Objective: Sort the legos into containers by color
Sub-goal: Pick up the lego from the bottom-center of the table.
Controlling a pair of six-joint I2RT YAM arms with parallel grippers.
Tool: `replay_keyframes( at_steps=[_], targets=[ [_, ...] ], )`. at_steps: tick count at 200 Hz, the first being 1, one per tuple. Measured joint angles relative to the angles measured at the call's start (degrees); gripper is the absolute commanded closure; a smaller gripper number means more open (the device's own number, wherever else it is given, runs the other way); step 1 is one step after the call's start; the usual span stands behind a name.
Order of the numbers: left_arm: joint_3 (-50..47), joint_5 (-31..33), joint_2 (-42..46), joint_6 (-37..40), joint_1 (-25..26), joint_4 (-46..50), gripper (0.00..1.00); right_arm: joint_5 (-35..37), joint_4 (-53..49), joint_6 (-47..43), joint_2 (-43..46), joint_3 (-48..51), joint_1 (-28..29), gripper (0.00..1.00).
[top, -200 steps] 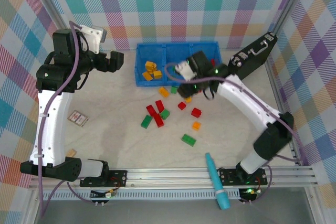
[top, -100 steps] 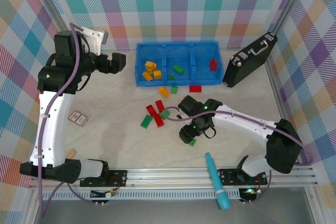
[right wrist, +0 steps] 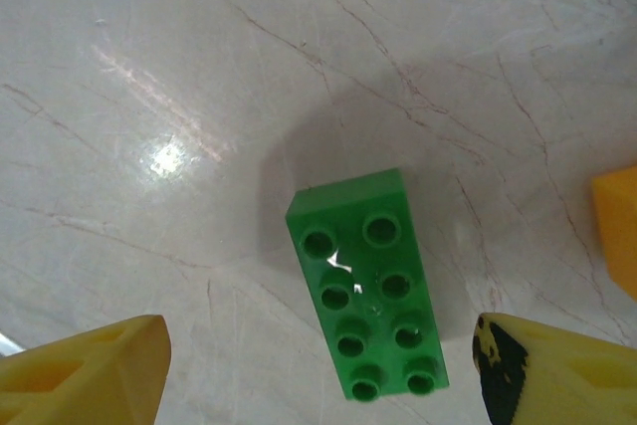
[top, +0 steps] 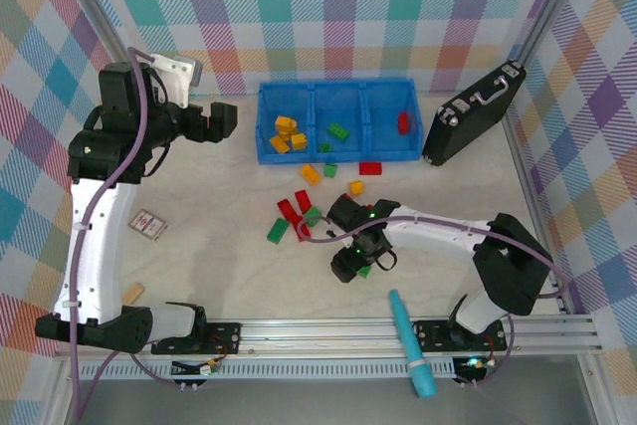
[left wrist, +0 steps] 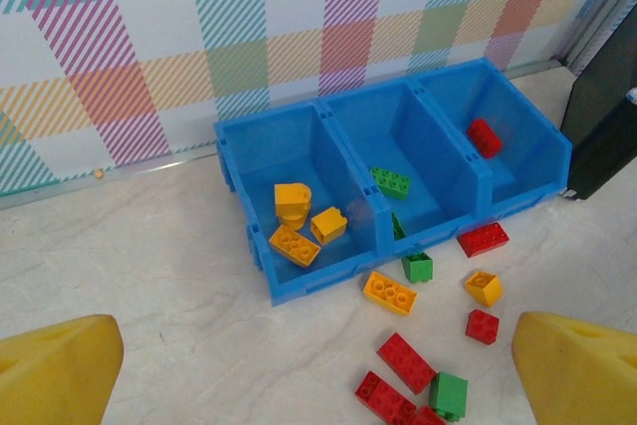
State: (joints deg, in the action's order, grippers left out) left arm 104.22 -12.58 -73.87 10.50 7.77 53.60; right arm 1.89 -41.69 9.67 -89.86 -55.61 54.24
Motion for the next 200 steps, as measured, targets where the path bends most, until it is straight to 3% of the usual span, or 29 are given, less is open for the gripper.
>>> replay_keyframes(
  at_steps=[31, 107, 157, 200],
  targets=[
    [-0.02, 0.24, 0.00, 0.00, 0.00, 0.04, 0.00, 1.90, 0.76, 0.83, -2.19, 0.35, 0.24, 0.28],
    [-0.02, 1.73, 0.00, 0.04, -0.02, 0.07, 0.00, 4.44, -0.37, 4.22, -7.08, -0.72, 0.63, 0.65],
    [-0.02, 3.23, -0.17, 0.55, -0.04, 0.07, 0.00, 6.12, -5.99, 4.48, -7.91, -10.23, -0.76, 0.69],
    [-1.40, 4.81, -0.26, 1.44, -0.04, -0.07, 0.00, 6.88, -7.76, 1.90, -8.39, -26.36, -9.62, 0.69]
  ],
)
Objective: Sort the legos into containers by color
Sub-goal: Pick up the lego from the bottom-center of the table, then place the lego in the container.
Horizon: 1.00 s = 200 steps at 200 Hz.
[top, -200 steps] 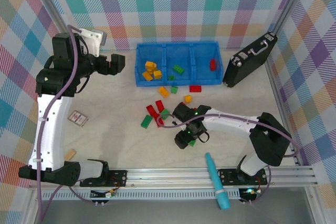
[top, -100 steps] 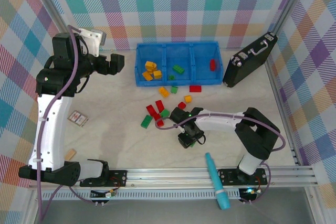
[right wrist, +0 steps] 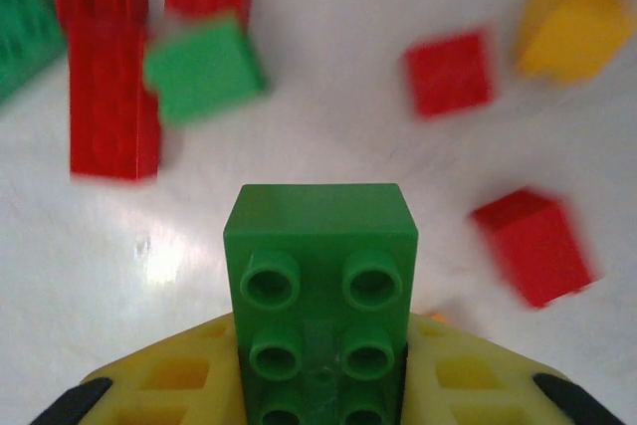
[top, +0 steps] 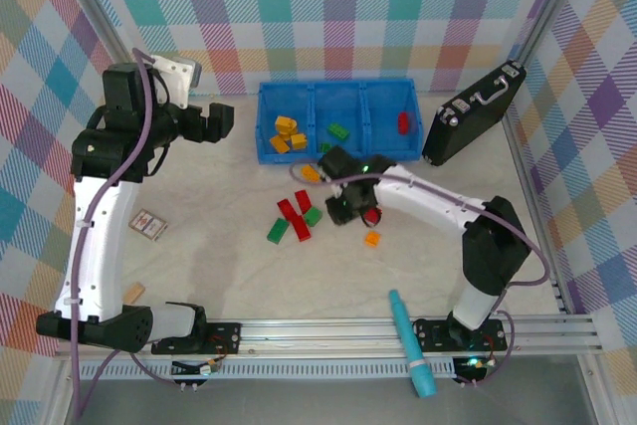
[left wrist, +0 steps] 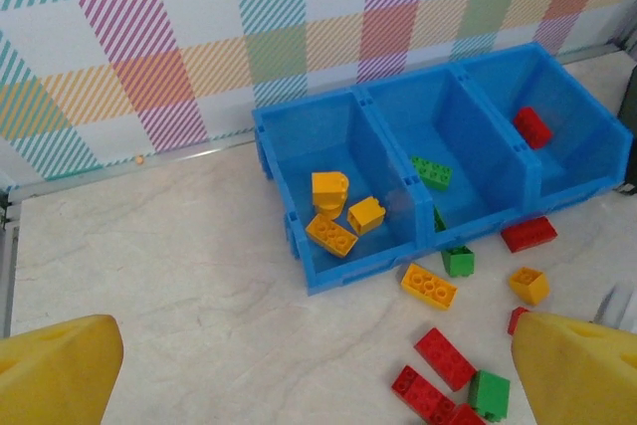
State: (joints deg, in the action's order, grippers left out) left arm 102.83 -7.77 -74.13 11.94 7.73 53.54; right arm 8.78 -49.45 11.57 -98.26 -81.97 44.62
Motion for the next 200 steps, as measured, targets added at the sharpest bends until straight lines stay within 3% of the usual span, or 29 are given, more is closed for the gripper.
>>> replay_keyframes(
  at_steps=[57, 149, 200],
  targets=[
    [-2.21, 1.49, 0.00, 1.22, 0.00, -0.72, 0.00, 3.06, 3.15, -6.19, -9.14, -17.09, -9.75, 0.68],
    [-5.20, 2.34, 0.00, 1.44, 0.00, -2.78, 0.00, 7.98, 13.27, -13.00, -31.12, -39.34, -12.35, 0.64],
    [-5.20, 2.34, -0.04, 1.44, 0.00, -2.91, 0.00, 8.61, 15.13, -12.96, -37.31, -41.38, -12.87, 0.60]
  ],
)
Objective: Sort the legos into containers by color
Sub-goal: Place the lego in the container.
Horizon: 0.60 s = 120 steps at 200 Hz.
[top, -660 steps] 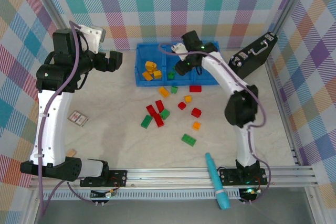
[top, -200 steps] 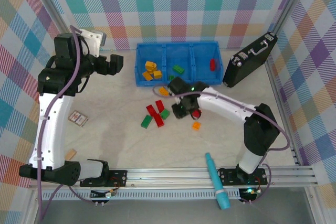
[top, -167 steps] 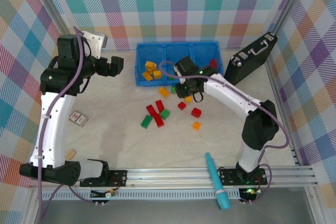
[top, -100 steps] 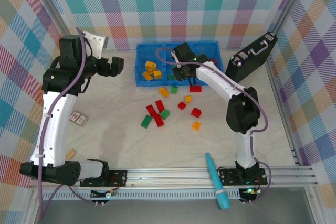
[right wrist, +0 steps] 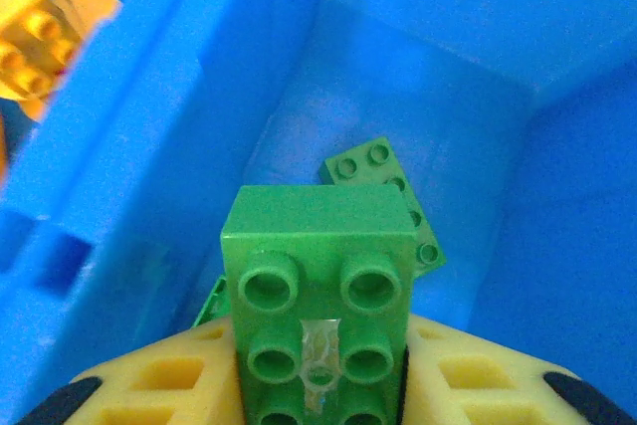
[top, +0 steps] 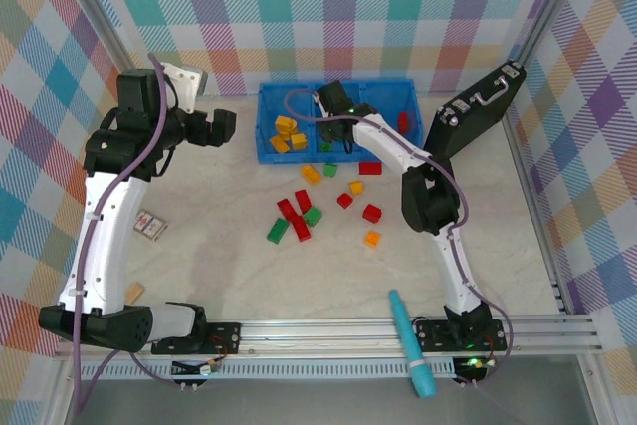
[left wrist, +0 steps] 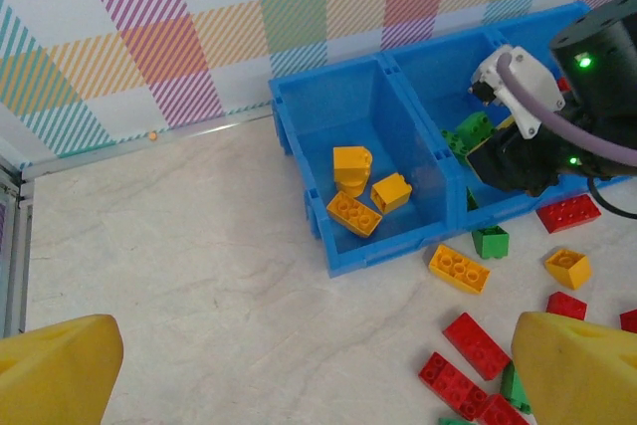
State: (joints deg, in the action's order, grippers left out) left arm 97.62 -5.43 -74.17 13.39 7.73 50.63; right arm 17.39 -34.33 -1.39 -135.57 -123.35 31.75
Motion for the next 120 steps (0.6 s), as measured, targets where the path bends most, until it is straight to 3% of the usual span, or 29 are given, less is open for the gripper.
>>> replay_keyframes(
  at_steps=[53, 101, 120],
  targets=[
    [-0.55, 0.00, 0.00, 0.00, 0.00, -0.20, 0.00, 0.35, 0.46, 0.50, -2.43, -1.79, -0.68, 0.46],
    [-0.85, -0.02, 0.00, 0.00, 0.00, -0.20, 0.00, 0.48, 0.31, 0.50, -1.81, -1.77, -0.96, 0.43],
    [-0.85, -0.02, 0.04, 0.00, 0.00, -0.20, 0.00, -0.42, -0.42, 0.96, 1.90, 2.73, -0.96, 0.41]
  ],
)
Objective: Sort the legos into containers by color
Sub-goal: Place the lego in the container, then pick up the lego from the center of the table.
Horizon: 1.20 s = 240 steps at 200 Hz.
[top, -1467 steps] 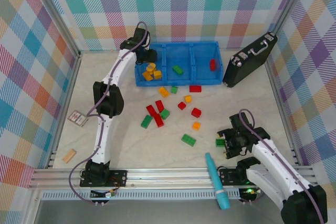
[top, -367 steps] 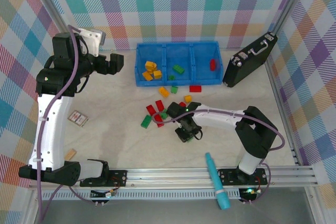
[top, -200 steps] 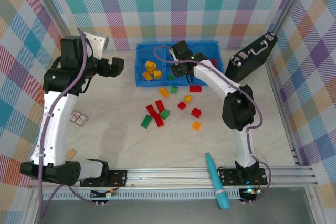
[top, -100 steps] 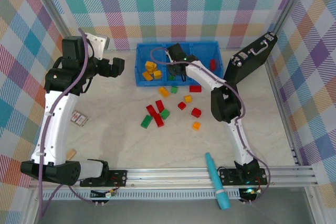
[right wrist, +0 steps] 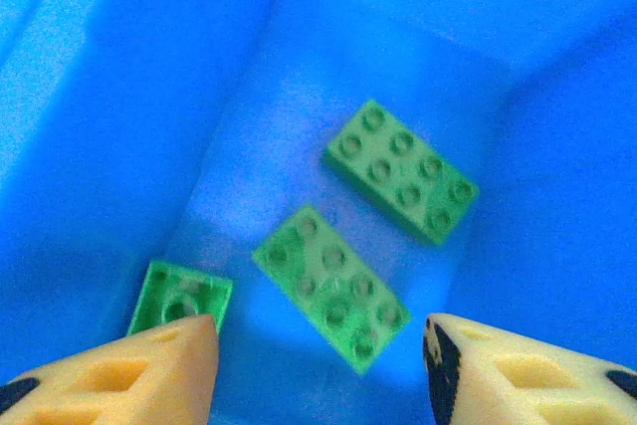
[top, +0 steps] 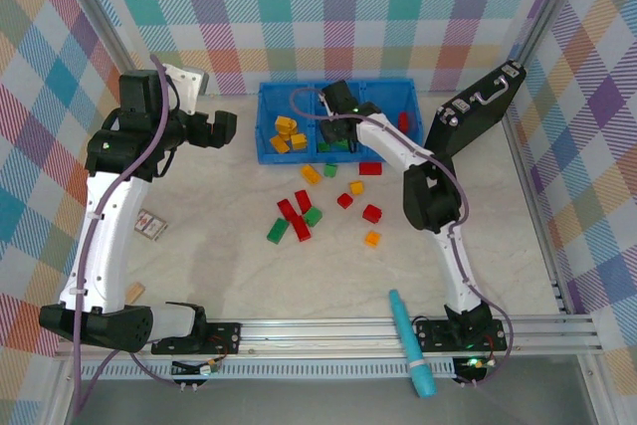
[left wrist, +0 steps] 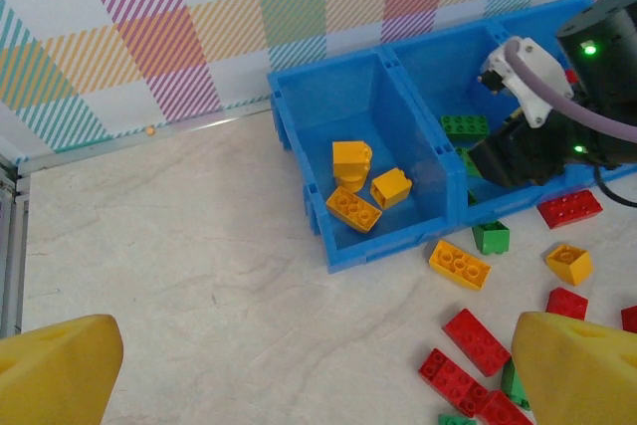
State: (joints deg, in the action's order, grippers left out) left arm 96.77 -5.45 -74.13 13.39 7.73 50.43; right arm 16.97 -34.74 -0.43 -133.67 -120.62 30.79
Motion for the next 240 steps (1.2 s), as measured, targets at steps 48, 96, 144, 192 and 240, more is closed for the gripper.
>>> replay_keyframes(
  at_steps=[48, 96, 144, 192, 240],
  targets=[
    [0.00, -0.52, 0.07, -0.04, 0.00, -0.20, 0.00, -2.80, -4.42, 7.63, 21.57, 21.40, 0.02, 0.39],
    [0.00, -1.57, 0.07, -0.52, 0.00, -1.31, 0.00, -3.10, -11.74, 29.11, 33.92, 34.95, 0.48, 0.28],
    [0.00, -1.55, 0.24, -0.72, 0.00, -1.51, 0.00, -5.73, -11.80, 45.03, 34.25, 46.97, 0.79, 0.22],
    [-1.29, -1.55, 2.60, -0.70, 0.00, -2.51, 0.00, -9.01, -6.93, 53.05, 34.47, 51.98, 0.68, 0.21],
    [-1.33, -1.55, 2.84, -0.70, 0.00, -2.60, 0.00, -10.29, -3.19, 56.65, 32.65, 52.35, 0.59, 0.22]
  ],
)
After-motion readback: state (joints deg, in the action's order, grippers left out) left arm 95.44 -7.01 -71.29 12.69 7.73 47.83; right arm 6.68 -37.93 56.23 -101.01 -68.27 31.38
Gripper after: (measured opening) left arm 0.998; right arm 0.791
